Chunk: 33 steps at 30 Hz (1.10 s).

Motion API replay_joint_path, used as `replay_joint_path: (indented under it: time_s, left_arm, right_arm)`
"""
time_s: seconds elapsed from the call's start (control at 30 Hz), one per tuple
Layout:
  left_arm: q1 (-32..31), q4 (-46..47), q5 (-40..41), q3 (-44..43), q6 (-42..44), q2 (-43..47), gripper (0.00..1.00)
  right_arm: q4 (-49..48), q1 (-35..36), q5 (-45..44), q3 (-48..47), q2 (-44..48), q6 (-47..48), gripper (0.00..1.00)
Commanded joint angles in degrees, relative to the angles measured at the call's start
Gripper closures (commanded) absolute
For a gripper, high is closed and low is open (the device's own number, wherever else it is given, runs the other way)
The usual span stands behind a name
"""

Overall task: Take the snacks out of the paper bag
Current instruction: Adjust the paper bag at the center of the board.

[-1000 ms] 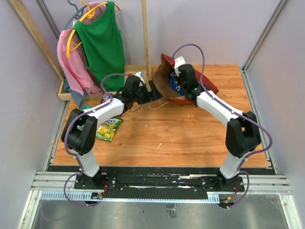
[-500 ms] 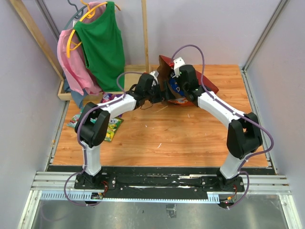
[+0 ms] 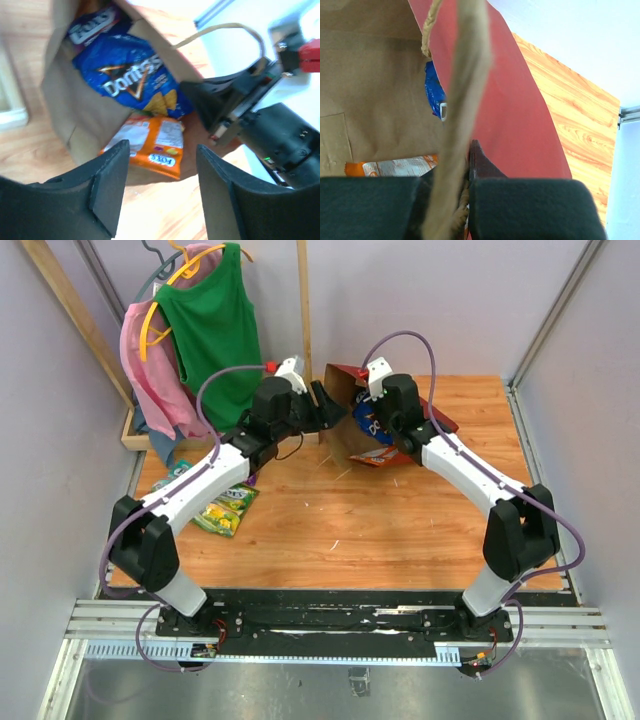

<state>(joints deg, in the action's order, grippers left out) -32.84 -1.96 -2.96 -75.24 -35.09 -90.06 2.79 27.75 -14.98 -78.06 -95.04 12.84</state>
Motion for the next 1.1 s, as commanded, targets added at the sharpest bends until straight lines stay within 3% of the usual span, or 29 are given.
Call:
replay_joint_path:
  time_s: [0.0,0.1,0.37,0.5,0.67,0.83,1.07]
  left_arm:
    - [-0.44,7.69,-10.58,-0.26,-5.61,-9.1,0.49]
    - [-1.23,14.38,-16.09,-1.86,-10.58,-15.58,0.55]
    - [-1.96,19.2,-9.7,-5.58,-15.5,-24.9,0.49]
    - [-1.96,26.16,-10.79,-6.15,-19.41,-29.75,0.49]
    - [-3.36,29.83,-10.56,-13.73,-19.15,-36.77,0.48]
    - [-4.98,28.37,-7.72,-21.32,-16.74,-42.64,0.47]
    - [-5.48,30.33,-5.2,-24.82,-18.0,-47.84,0.46]
  right_arm:
    - [0.71,-1.03,2.1,0.68,1.88,-1.97,0.99]
    - [0.78,-1.03,2.46,1.09,2.75,-2.23,0.99]
    - [0.33,-1.12,1.8,2.29,4.76,-2.33,0.99]
    - [0.13,-1.2,2.66,2.09,4.88,-3.52,0.99]
    - [-0.06,-1.44,4.96,2.29,5.47,-5.3,0.99]
    - [-0.64,-3.1,11.18,2.72,5.62,-6.94,0.99]
    - [-4.59,-9.73,26.48,4.29,6.73,-7.24,0.99]
